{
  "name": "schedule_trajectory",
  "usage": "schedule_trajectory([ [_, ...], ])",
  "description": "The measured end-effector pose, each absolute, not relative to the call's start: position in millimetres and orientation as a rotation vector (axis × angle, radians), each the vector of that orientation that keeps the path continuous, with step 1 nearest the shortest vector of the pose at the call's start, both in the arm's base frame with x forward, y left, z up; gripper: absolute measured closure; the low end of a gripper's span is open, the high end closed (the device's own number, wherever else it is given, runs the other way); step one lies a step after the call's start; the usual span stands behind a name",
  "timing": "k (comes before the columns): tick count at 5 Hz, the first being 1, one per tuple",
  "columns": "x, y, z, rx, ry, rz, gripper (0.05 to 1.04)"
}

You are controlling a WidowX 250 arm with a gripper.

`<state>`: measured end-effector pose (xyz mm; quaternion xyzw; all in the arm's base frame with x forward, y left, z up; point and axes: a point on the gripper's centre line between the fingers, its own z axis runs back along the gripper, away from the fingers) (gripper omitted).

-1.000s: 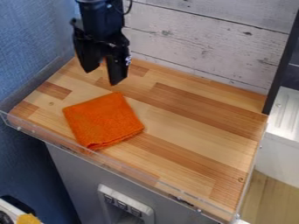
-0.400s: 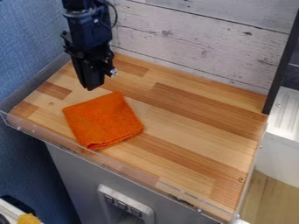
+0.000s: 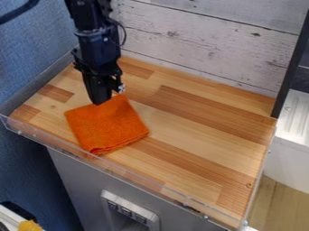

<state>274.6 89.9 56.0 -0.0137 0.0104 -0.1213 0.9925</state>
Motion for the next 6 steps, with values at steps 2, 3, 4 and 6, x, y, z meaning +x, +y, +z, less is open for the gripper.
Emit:
schedule_trajectory([
  [2,281,91,26,-0.007,0.010,-0.225,1.025],
  [3,283,88,14,0.006,0.006,-0.227,1.025],
  [4,286,86,11,0.011,0.000,-0.216,1.001],
  [6,293,82,19,0.006,0.012,-0.172,0.588],
])
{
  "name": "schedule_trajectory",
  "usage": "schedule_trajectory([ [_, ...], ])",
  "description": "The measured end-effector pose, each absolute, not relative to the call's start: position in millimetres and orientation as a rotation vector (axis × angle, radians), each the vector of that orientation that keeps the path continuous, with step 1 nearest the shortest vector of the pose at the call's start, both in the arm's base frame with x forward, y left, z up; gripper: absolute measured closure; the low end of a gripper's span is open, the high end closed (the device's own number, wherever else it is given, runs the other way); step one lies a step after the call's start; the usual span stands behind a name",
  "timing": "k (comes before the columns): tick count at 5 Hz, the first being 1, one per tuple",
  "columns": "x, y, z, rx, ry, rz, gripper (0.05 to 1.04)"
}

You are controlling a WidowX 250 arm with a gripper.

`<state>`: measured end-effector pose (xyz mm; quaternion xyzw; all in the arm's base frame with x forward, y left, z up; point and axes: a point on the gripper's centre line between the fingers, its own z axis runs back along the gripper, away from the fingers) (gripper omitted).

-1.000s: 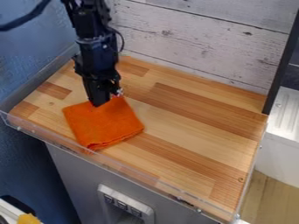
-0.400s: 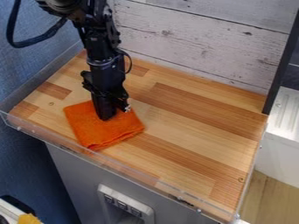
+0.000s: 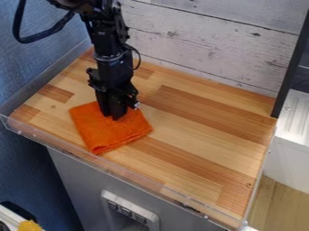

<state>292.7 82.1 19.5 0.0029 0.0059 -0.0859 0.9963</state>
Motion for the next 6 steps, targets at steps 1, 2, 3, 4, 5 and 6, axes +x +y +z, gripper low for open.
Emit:
schedule_trajectory([
  [1,292.5,82.0,19.7,0.005,0.015,-0.141,0.284],
  [2,292.0,84.6,19.7,0.004,0.013,-0.110,0.082],
  [3,294.3,88.3,21.3,0.005,0.003,-0.082,0.080],
  [4,293.2,91.3,24.4,0.005,-0.008,-0.056,0.133],
  [5,288.3,91.3,20.3,-0.001,-0.008,-0.057,0.412],
  [6,285.1,89.6,25.5,-0.001,-0.018,-0.065,0.577],
])
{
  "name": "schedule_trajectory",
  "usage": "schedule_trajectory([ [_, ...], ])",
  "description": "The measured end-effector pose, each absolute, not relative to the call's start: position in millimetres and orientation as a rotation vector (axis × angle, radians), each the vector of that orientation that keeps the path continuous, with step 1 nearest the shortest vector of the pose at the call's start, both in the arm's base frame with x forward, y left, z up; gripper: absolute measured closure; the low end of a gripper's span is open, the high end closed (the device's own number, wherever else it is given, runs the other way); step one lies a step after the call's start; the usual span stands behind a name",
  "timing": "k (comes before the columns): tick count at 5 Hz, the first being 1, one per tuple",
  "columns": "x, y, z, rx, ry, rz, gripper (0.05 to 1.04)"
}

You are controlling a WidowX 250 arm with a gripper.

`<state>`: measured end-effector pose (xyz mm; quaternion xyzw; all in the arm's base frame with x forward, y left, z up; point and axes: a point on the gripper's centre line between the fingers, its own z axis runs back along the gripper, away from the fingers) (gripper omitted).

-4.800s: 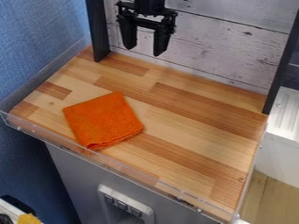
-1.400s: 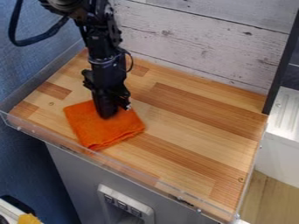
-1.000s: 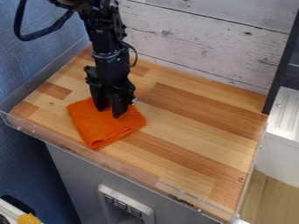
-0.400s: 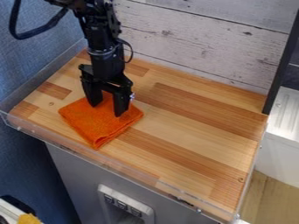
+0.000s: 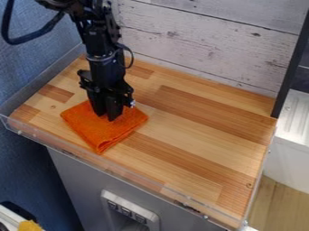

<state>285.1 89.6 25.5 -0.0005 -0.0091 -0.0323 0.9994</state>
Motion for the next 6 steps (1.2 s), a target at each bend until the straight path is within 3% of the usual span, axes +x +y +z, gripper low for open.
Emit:
schedule_trajectory([
  [1,280,88,30,0.000,-0.016,-0.075,0.440],
  [2,274,86,31,-0.003,-0.014,-0.087,0.732],
  [3,267,84,27,-0.005,-0.004,-0.115,0.939],
  [4,264,83,30,-0.003,-0.003,-0.134,1.019],
  [6,266,82,30,0.007,-0.007,-0.184,1.025],
])
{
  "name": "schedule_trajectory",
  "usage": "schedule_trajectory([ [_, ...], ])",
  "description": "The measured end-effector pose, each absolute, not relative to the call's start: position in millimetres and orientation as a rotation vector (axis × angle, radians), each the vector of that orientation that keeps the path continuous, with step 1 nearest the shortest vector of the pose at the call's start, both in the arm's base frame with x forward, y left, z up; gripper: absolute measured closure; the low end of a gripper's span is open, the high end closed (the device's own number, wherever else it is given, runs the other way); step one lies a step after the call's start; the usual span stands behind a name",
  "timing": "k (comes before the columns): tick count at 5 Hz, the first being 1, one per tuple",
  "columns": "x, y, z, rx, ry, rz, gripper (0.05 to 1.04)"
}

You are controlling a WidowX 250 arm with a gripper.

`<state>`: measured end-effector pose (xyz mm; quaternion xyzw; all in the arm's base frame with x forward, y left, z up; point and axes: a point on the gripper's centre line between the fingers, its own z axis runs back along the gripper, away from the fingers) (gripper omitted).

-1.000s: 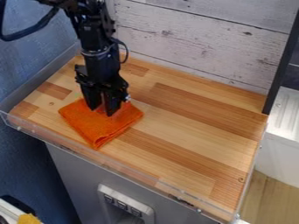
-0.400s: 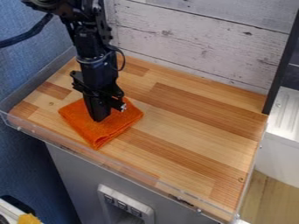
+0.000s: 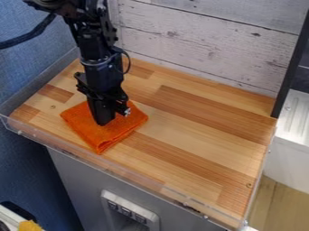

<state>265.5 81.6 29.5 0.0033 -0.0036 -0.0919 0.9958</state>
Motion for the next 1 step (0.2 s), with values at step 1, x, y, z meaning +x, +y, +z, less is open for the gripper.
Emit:
schedule_trajectory([
  [1,266.7,77.2,26.0,0.004,0.002,-0.210,1.025],
])
